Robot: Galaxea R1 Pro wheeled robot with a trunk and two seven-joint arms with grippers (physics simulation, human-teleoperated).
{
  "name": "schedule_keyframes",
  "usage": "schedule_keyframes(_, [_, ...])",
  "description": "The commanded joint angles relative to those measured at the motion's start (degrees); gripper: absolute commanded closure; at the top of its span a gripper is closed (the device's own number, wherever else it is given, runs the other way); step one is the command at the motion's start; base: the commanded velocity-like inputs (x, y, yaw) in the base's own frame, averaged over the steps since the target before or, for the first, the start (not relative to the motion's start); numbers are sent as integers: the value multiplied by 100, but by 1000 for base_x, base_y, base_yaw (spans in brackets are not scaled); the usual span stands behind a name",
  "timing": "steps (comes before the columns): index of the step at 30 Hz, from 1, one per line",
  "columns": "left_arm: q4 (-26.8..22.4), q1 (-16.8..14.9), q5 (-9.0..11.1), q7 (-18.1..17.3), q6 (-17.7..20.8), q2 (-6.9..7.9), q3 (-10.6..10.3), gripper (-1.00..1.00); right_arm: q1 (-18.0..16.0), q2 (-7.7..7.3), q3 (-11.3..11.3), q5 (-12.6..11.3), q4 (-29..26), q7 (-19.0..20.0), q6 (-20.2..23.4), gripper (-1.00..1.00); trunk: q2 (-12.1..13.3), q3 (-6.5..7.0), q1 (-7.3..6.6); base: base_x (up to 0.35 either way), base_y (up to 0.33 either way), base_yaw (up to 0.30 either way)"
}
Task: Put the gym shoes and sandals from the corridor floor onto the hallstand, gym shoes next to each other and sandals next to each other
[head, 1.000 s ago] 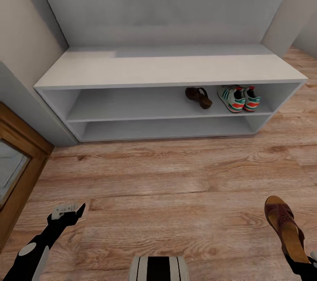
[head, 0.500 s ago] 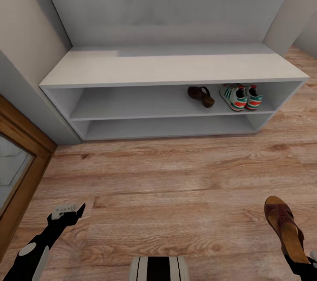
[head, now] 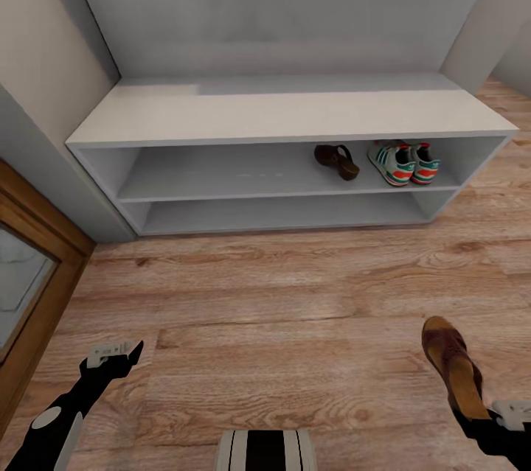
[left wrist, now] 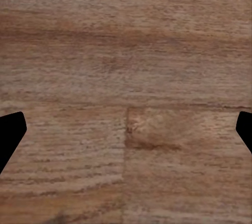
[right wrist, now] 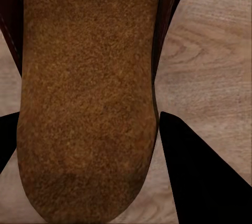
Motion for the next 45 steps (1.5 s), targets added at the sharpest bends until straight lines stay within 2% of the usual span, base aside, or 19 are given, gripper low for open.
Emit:
schedule_keyframes(1, [0,1,1,0,1,0,0,-100,-46,20,131,20,-119,-12,144,100,0,0,0,0,0,0])
schedule_keyframes(7, [3,1,1,0,1,-1,-2,-100,-227,140,763,17,-1054,-31,1083,100,0,0,0,0,0,0])
schedule_keyframes(15, [4,1,-4,4,1,-13,-2,-100,-569,219,1109,46,-1365,-41,1638,100,0,0,0,0,0,0])
schedule_keyframes(17, [4,1,-6,6,1,-22,-7,-100,-857,236,1476,67,-1389,-124,1987,100,0,0,0,0,0,0])
schedule_keyframes(20, [4,1,-7,9,1,-25,-18,-100,-1144,300,1881,94,-1397,-376,2307,100,0,0,0,0,0,0])
schedule_keyframes(21, [4,1,-7,9,1,-25,-20,-100,-1232,351,2030,99,-1399,-487,2420,100,0,0,0,0,0,0])
schedule_keyframes(22, [8,1,-8,9,1,-29,-26,-100,-1378,486,2316,106,-1406,-714,2609,100,0,0,0,0,0,0])
schedule_keyframes(25, [10,1,-8,6,1,-49,-32,-100,-1509,688,2630,113,-1434,-961,2785,100,0,0,0,0,0,0])
schedule_keyframes(30, [58,1,-16,5,-8,-72,-38,-100,-1623,888,2882,95,-1458,-1157,2926,100,0,0,0,0,0,0])
schedule_keyframes(35, [116,1,-23,8,-14,-93,-66,-100,-1814,940,2950,74,-1450,-1208,2990,100,0,0,0,0,0,0])
schedule_keyframes(40, [137,1,-32,25,-16,-103,-168,-100,-2341,957,3002,78,-1410,-1221,3288,100,0,0,0,0,0,0])
schedule_keyframes(45, [148,1,-34,33,-17,-109,-208,-100,-2811,968,3244,85,-1394,-1237,3648,100,0,0,0,0,0,0])
